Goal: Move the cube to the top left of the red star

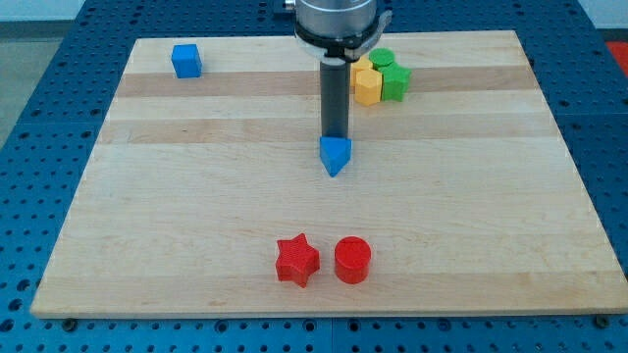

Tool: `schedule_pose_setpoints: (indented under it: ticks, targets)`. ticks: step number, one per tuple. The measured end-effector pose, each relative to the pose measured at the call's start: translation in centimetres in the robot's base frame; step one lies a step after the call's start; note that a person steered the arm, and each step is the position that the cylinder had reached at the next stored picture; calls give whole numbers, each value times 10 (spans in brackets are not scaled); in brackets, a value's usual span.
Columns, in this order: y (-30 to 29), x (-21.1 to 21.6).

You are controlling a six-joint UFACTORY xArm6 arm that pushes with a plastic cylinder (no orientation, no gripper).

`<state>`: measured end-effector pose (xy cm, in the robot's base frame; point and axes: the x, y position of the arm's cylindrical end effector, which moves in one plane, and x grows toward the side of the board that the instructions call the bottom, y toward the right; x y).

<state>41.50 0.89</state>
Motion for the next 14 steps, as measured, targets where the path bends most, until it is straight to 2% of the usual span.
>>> schedule_pose_setpoints:
  ticks: [2, 3, 7, 8, 9, 11, 14]
  targets:
    - [-16, 9]
    - [-56, -5]
    - [-248, -93]
    - [-261, -122]
    - [-261, -148]
    - [-243, -171]
    - [-145, -175]
